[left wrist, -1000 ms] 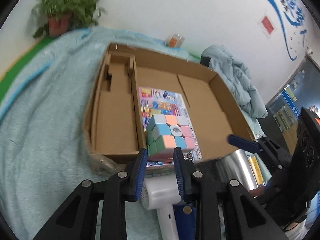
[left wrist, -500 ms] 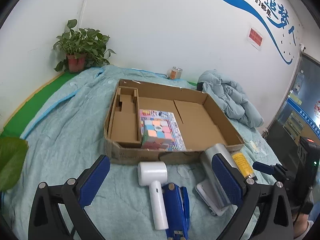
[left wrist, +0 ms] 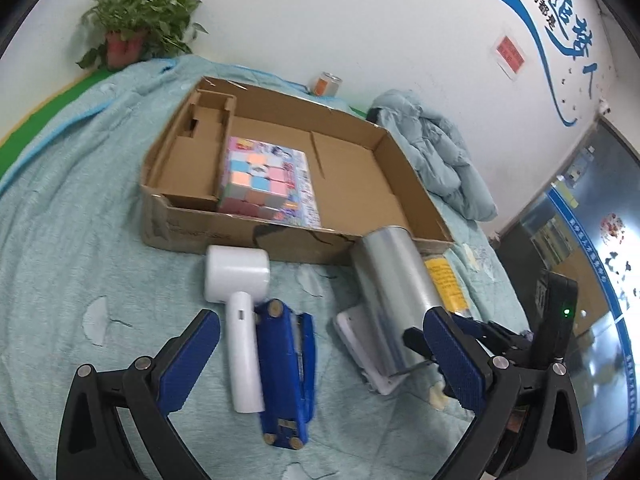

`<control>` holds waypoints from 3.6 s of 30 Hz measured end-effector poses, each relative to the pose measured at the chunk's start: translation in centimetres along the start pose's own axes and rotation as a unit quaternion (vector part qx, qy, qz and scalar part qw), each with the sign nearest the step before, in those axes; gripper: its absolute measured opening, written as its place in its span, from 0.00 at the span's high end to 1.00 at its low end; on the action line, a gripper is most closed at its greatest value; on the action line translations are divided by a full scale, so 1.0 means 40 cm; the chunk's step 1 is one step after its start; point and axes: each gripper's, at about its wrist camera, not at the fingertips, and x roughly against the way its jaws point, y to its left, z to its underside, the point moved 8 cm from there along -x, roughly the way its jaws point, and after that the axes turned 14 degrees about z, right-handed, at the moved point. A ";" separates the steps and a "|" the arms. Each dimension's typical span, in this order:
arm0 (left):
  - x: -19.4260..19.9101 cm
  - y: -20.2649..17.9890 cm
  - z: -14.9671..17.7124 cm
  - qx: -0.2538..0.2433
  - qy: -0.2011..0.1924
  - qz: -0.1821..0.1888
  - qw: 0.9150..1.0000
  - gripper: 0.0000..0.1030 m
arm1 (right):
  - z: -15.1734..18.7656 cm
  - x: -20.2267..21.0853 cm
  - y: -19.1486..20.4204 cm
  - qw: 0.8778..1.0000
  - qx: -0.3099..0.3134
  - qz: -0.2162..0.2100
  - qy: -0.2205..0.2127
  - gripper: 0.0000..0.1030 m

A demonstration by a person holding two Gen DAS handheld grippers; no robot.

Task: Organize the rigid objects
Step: 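Grasp the silver metal canister with the left tool and lift it, then carry the canister into the box and stand it beside the game box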

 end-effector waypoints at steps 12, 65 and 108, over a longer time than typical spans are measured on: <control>-0.232 -0.108 0.104 0.017 0.135 0.122 0.983 0.01 | 0.134 0.078 0.027 0.998 -0.024 -0.055 0.022 0.19; -0.177 -0.315 -0.506 -0.124 0.033 0.058 0.990 0.20 | -0.409 0.168 0.086 0.988 0.063 -0.122 -0.078 0.19; -0.554 0.059 -0.447 0.050 0.169 0.011 0.984 0.19 | -0.301 -0.329 0.028 0.966 0.007 -0.111 0.232 0.20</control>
